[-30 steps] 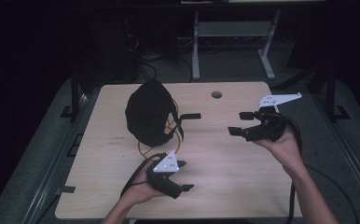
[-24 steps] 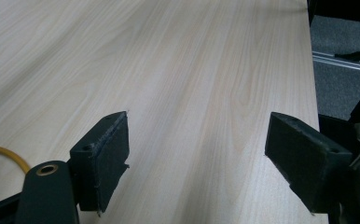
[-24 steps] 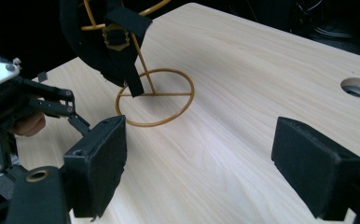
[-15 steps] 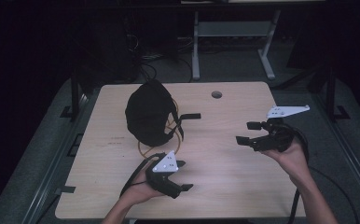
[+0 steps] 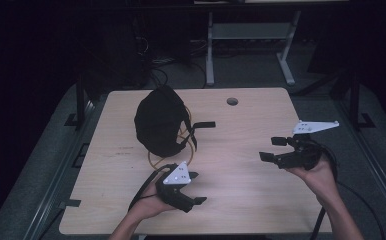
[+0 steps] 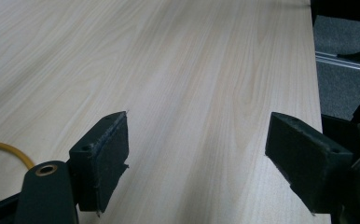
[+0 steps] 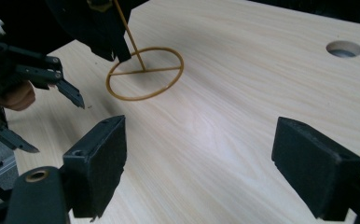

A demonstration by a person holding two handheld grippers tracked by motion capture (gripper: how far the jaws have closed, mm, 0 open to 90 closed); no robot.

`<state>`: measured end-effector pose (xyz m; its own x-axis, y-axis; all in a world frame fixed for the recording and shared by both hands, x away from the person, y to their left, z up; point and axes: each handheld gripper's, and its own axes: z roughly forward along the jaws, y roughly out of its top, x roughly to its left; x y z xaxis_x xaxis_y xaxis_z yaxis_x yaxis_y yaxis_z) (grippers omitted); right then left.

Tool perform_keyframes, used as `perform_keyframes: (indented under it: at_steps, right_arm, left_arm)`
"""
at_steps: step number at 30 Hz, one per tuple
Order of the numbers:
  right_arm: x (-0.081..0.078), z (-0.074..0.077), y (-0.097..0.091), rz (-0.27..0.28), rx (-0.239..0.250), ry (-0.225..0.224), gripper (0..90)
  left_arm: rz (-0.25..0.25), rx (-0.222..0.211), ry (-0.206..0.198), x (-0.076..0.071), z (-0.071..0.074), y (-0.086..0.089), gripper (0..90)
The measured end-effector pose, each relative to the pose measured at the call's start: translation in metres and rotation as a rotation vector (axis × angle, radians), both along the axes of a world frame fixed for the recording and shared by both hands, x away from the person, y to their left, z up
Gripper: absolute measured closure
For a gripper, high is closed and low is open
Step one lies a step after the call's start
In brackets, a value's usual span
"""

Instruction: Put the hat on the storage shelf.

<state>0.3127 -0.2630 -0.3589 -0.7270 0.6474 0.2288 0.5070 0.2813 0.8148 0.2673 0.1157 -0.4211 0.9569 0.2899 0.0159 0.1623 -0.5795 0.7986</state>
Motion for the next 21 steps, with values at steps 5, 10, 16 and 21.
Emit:
perform_keyframes:
  at_steps: [5, 10, 16, 21]
  right_arm:
    - [-0.008, -0.009, -0.011, -0.024, 0.000, 0.017, 17.5]
    - [-0.012, -0.016, -0.019, -0.039, 0.001, 0.015, 17.5]
    - [-0.018, -0.021, -0.027, -0.058, -0.003, 0.019, 17.5]
    - [-0.025, -0.031, -0.037, -0.078, -0.015, 0.028, 17.5]
  left_arm:
    - [0.005, 0.003, 0.005, 0.000, -0.001, 0.000, 21.3]
    - [0.007, 0.002, 0.006, 0.000, 0.000, 0.000, 21.3]
    - [0.011, 0.012, 0.006, 0.000, -0.001, 0.000, 21.2]
    - [0.018, 0.009, 0.007, 0.000, -0.002, 0.001, 21.2]
